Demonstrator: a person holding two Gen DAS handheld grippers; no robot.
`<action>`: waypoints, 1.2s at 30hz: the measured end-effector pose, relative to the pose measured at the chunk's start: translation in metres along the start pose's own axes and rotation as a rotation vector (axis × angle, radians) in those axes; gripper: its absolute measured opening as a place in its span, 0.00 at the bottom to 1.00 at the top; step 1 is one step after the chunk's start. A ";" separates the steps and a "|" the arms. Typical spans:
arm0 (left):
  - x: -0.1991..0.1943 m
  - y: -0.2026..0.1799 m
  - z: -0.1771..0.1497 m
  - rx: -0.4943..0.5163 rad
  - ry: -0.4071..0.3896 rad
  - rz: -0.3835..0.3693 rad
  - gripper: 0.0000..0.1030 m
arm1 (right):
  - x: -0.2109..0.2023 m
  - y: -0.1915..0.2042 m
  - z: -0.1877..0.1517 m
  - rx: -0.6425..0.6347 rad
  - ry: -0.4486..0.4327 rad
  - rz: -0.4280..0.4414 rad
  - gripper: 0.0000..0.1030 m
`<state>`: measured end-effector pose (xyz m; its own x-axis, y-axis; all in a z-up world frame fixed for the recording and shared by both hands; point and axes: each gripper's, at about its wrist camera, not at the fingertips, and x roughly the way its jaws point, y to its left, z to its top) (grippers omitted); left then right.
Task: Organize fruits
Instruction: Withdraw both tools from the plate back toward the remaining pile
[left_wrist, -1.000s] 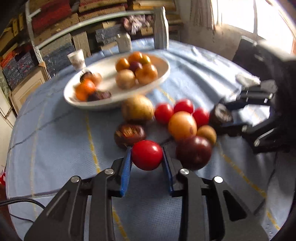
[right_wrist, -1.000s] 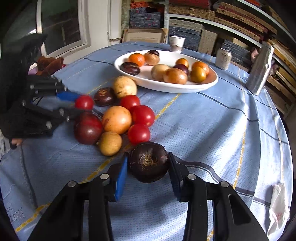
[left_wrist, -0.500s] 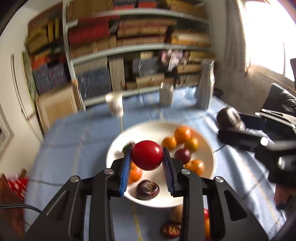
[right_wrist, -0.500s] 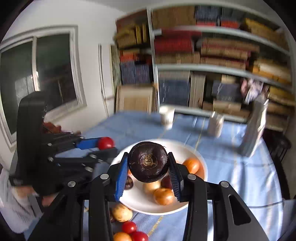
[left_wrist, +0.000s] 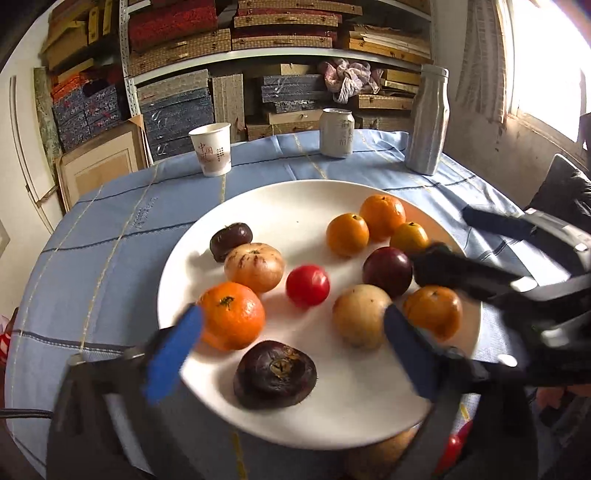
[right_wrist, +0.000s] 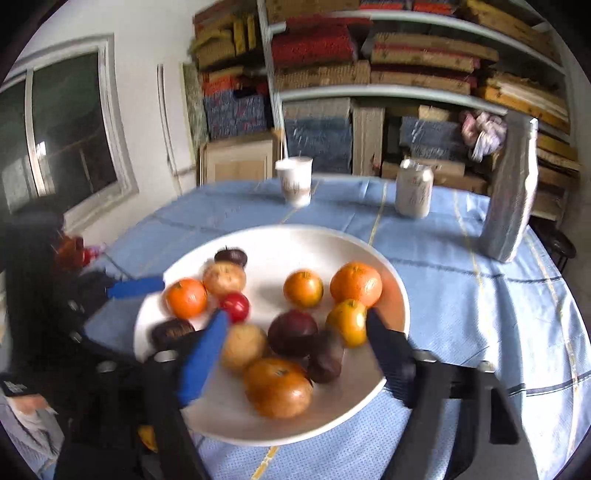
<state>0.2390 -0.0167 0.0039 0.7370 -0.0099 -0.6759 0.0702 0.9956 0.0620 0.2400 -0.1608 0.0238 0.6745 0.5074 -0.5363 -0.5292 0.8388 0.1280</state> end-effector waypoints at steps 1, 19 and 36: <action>-0.002 -0.002 -0.002 0.016 -0.003 0.012 0.96 | -0.006 0.001 0.001 -0.001 -0.021 0.002 0.78; -0.076 -0.014 -0.041 0.095 -0.087 0.053 0.96 | -0.080 -0.017 -0.029 0.161 -0.120 0.036 0.96; -0.081 -0.024 -0.068 0.109 -0.050 0.037 0.96 | -0.114 -0.044 -0.068 0.340 -0.114 0.056 0.97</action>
<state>0.1320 -0.0330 0.0076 0.7726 0.0189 -0.6346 0.1131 0.9795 0.1669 0.1511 -0.2688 0.0231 0.7126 0.5571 -0.4265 -0.3783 0.8170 0.4352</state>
